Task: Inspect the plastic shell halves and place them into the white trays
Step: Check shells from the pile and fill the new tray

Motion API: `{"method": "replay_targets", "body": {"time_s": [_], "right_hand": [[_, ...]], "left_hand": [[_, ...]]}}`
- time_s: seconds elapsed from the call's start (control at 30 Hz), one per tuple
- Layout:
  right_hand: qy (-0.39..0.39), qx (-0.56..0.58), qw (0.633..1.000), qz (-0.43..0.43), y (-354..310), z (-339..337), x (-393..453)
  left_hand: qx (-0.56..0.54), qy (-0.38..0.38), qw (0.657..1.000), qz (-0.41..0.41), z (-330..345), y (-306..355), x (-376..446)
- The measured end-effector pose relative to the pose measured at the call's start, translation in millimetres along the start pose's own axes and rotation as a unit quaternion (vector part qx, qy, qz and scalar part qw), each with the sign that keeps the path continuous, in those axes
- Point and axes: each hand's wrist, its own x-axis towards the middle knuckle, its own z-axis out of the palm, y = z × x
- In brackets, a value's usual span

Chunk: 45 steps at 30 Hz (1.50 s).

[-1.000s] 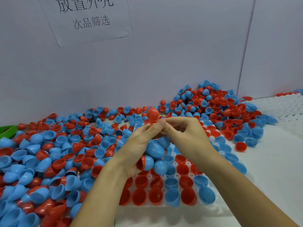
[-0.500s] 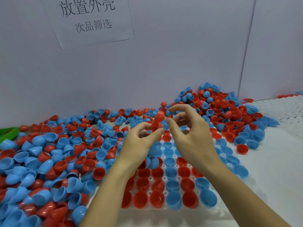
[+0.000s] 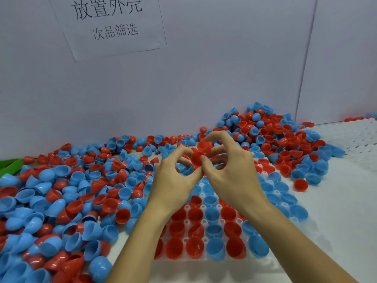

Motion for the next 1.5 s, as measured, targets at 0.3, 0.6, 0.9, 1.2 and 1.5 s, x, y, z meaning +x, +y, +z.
{"method": "replay_targets", "body": {"time_s": [0.3,0.6,0.9,1.2,1.5], "right_hand": [[-0.013,-0.025,0.998,0.048,6,-3,1],[-0.021,-0.031,0.995,0.091,10,-60,16],[-0.113,-0.093,0.985,0.091,2,-87,16],[-0.285,-0.304,0.902,0.113,-20,-123,-10],[-0.383,-0.417,0.803,0.186,-11,-109,-50]], "left_hand": [[0.017,-0.022,0.999,0.017,1,0,0],[-0.130,0.053,0.985,-0.099,-6,-4,5],[-0.187,0.071,0.967,-0.158,-5,-14,7],[-0.199,0.061,0.961,-0.180,-2,-13,7],[-0.224,0.063,0.953,-0.196,1,-7,3]]}}
